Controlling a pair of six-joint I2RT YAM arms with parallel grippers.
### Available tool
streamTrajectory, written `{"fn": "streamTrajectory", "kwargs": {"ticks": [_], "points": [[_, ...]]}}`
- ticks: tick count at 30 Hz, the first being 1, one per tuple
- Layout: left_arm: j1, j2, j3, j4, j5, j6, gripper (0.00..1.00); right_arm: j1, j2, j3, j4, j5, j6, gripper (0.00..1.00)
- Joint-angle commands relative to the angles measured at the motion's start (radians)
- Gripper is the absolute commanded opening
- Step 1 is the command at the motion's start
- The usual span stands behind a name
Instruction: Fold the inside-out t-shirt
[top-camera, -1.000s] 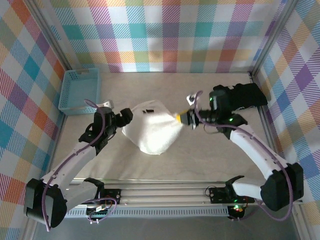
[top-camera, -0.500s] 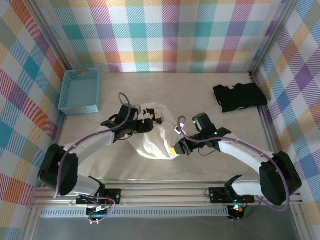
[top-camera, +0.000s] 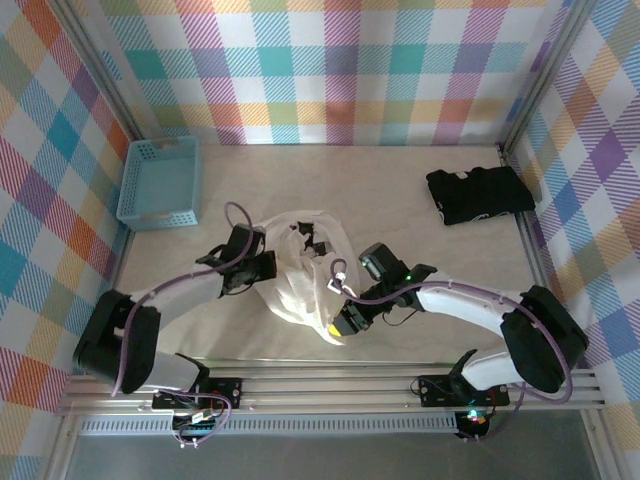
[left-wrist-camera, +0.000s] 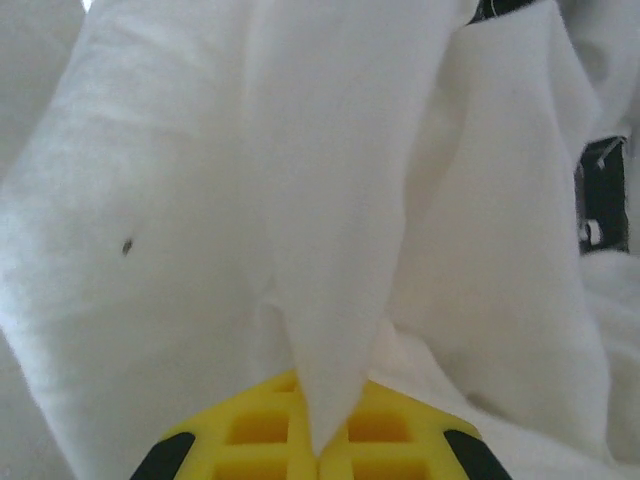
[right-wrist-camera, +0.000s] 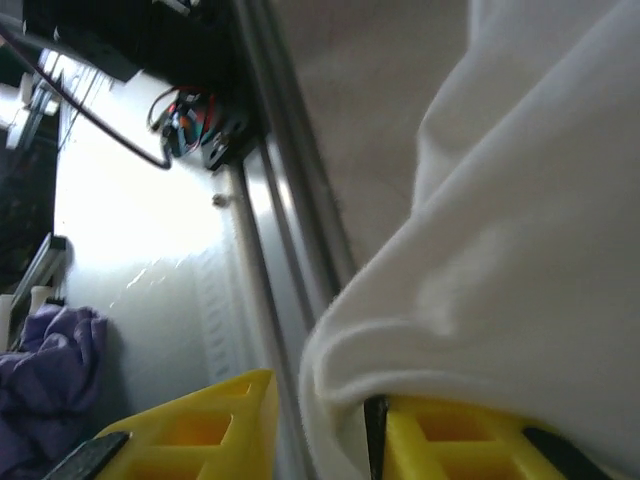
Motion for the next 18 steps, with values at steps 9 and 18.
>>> {"fn": "streamTrajectory", "kwargs": {"ticks": [9, 18], "points": [[0.003, -0.152, -0.201, 0.183, 0.041, -0.023, 0.02, -0.102, 0.231, 0.354, 0.125, 0.627, 0.203, 0.44], [0.004, -0.141, -0.173, 0.181, 0.052, -0.013, 0.02, -0.101, 0.591, 0.666, 0.040, 0.628, 0.093, 0.42]]}}
